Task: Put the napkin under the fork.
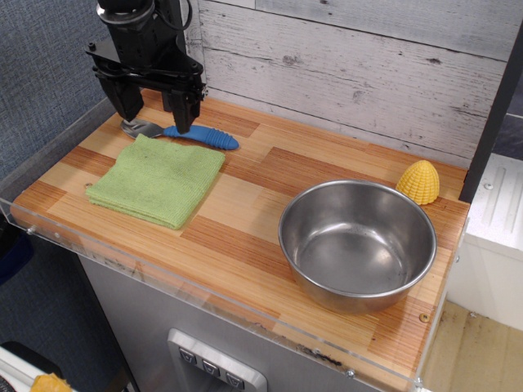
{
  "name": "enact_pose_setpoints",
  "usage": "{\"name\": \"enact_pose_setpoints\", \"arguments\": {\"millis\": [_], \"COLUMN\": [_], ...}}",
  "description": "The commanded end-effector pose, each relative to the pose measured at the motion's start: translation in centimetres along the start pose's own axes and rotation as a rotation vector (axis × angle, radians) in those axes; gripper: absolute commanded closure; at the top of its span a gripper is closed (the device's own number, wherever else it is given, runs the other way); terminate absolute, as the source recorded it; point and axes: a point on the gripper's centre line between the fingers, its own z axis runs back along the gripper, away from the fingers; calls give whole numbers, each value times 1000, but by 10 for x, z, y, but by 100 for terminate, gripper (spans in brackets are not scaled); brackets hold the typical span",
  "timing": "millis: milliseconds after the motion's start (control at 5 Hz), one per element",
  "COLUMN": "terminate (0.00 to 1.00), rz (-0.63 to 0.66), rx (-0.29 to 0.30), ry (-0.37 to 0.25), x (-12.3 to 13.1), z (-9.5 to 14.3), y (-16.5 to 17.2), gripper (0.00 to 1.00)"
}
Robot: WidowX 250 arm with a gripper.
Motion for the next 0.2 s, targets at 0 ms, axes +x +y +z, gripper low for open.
{"name": "enact_pose_setpoints", "arguments": {"millis": [0], "terminate": [100], "rz": [-2], "rx": [11], "ry": [-36], "x": [0], "z": [13], "y": [-4], "gripper": [0]}}
